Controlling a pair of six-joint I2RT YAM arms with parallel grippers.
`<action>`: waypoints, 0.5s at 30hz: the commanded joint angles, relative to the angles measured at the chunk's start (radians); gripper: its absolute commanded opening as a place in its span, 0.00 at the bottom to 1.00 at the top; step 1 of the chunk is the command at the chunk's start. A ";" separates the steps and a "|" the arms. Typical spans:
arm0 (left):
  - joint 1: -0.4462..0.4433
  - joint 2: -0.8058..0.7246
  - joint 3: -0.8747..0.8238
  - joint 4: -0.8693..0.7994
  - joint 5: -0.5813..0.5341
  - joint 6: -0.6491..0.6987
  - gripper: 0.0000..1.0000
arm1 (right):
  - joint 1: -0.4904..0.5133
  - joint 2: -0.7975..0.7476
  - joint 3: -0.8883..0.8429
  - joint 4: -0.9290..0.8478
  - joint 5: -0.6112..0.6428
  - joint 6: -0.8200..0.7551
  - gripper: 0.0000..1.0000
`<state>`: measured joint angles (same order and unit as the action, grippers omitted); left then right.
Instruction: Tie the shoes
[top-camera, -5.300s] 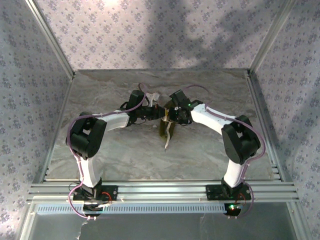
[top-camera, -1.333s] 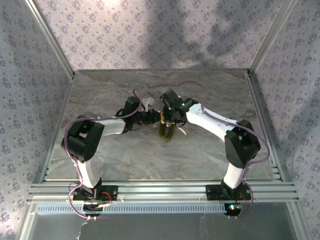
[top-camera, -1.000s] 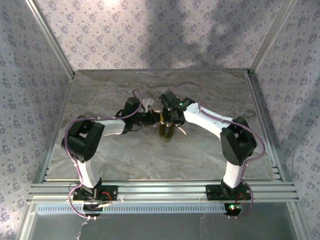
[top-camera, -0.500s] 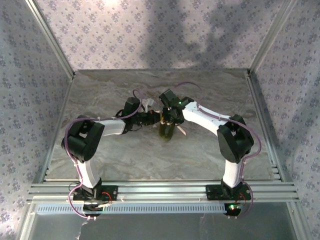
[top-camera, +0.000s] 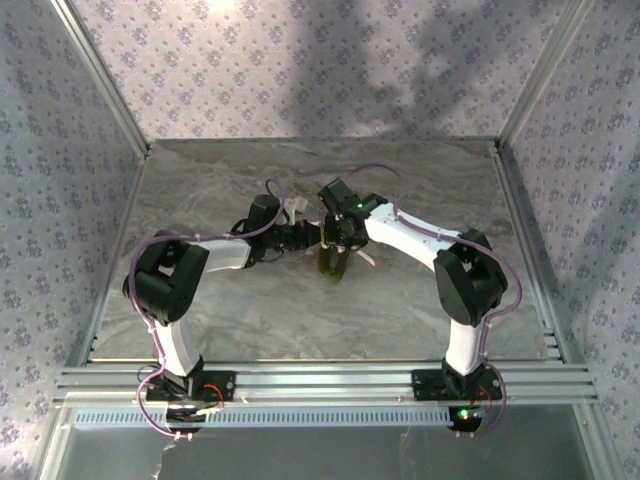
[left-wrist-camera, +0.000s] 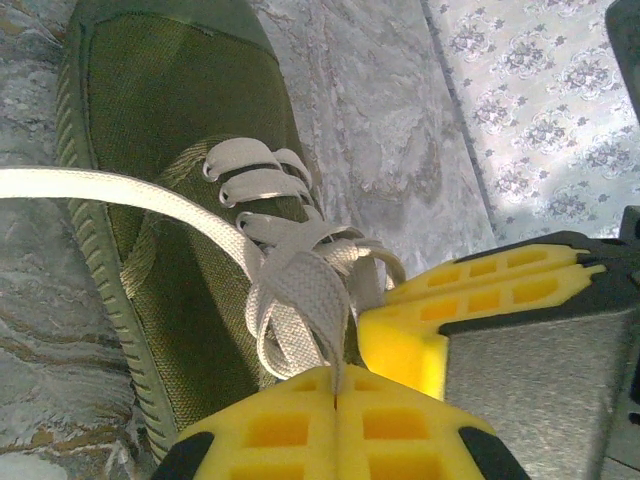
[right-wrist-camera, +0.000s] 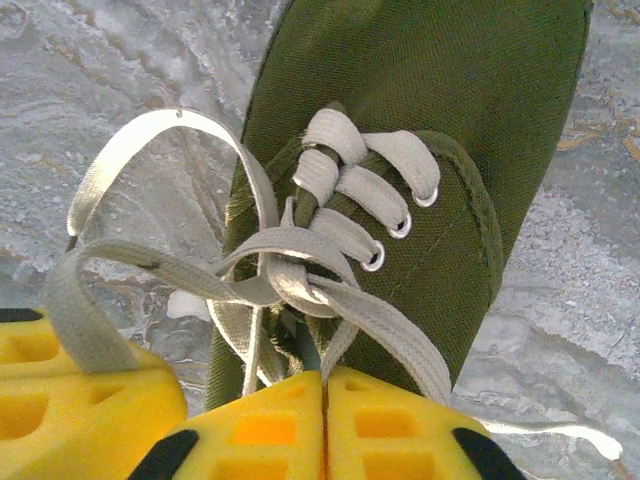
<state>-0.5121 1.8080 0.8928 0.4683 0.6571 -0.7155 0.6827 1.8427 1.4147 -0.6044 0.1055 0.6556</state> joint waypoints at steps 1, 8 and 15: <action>0.015 -0.036 -0.008 0.017 -0.013 0.000 0.00 | -0.010 -0.084 -0.031 0.043 -0.011 -0.019 0.04; 0.038 -0.035 0.027 -0.044 -0.027 0.007 0.00 | -0.045 -0.194 -0.130 0.114 -0.109 -0.099 0.00; 0.050 -0.033 0.059 -0.082 -0.028 0.015 0.00 | -0.107 -0.260 -0.244 0.152 -0.166 -0.118 0.00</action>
<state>-0.4709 1.8080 0.9184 0.4023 0.6342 -0.7151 0.5991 1.6131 1.2167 -0.4641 -0.0257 0.5617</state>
